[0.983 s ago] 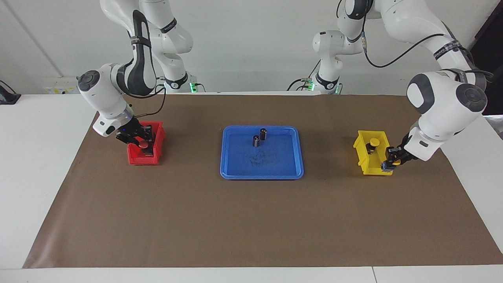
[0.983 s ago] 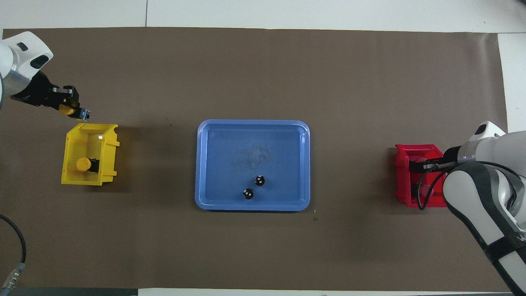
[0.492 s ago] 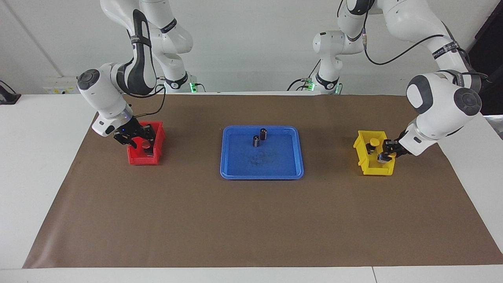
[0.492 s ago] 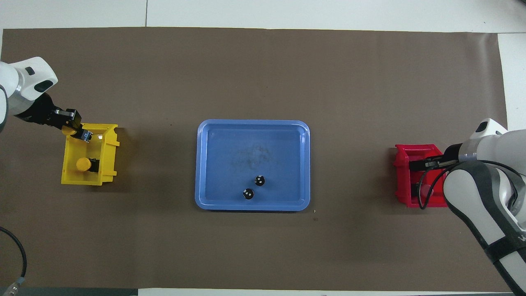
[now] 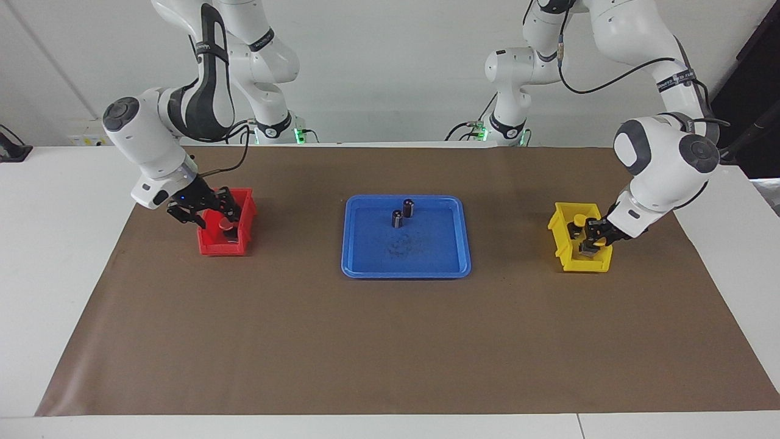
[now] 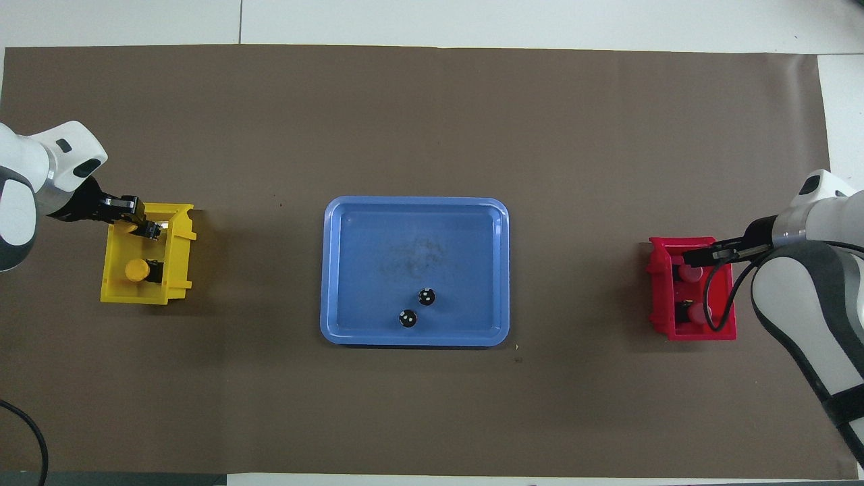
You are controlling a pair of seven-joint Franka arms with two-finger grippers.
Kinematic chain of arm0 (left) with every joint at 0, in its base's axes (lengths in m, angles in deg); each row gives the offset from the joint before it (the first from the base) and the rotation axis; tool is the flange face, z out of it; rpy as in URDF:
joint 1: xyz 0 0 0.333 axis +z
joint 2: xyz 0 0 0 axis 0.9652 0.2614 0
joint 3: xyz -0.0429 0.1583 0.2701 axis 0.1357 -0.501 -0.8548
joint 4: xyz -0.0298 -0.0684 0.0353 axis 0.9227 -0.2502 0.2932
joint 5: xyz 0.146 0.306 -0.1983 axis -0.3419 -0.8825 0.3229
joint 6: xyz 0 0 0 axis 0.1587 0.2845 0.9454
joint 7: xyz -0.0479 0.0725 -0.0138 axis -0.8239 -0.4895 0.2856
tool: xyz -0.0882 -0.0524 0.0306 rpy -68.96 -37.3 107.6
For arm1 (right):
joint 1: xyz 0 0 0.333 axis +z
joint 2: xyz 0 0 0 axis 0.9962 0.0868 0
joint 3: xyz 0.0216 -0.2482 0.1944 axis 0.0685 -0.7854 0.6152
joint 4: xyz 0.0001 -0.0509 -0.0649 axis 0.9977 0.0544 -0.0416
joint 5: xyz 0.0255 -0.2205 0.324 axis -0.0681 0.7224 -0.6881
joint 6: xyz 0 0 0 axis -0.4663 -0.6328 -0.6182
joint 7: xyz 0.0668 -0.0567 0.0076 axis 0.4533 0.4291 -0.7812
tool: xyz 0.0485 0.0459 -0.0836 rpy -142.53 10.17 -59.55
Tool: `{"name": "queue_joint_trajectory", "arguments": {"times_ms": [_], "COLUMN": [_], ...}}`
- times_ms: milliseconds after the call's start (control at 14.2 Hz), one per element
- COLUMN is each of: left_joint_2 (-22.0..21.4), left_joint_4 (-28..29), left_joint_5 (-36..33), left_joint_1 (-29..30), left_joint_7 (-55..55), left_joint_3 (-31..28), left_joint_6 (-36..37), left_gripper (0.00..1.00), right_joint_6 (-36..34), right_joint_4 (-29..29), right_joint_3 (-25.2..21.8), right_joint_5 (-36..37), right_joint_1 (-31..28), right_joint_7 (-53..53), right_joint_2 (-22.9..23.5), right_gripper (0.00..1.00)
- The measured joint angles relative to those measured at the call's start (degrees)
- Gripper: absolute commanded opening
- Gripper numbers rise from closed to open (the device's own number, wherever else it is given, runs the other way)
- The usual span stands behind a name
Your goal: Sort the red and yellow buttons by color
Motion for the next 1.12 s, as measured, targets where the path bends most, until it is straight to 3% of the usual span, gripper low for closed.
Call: {"name": "queue_joint_trajectory", "arguments": {"times_ms": [211,492,702,983,1124], "left_joint_2": [-0.01,-0.02,-0.04,-0.93,-1.86], "left_joint_4": [0.62,2.77,3.25,2.79,0.41], "left_joint_5": [0.00,0.00,0.00,0.00,0.00], "left_joint_1": [0.00,0.00,-0.05,-0.46,-0.46], "left_joint_7": [-0.56,-0.70,-0.70,-0.82,-0.82], "left_joint_3": [0.00,0.03,0.09,0.27,0.28], "left_joint_6": [-1.30,-4.07,-4.40,-3.51,0.29], "left_gripper": [0.01,0.38,0.61,0.68,0.70], "right_joint_6": [-7.16,-23.90,-30.76,-37.72,-38.30], "right_joint_4": [-6.07,-18.69,-26.68,-37.89,-38.16], "right_joint_3": [0.05,0.37,0.50,0.53,0.50], "right_joint_5": [1.60,6.07,6.51,9.05,10.12], "right_joint_1": [-0.01,0.25,0.56,0.51,0.46], "right_joint_7": [0.64,7.15,11.29,12.49,12.64], "right_joint_2": [-0.24,-1.46,-1.65,1.21,2.60], "right_gripper": [1.00,1.00,1.00,1.00,1.00]}}
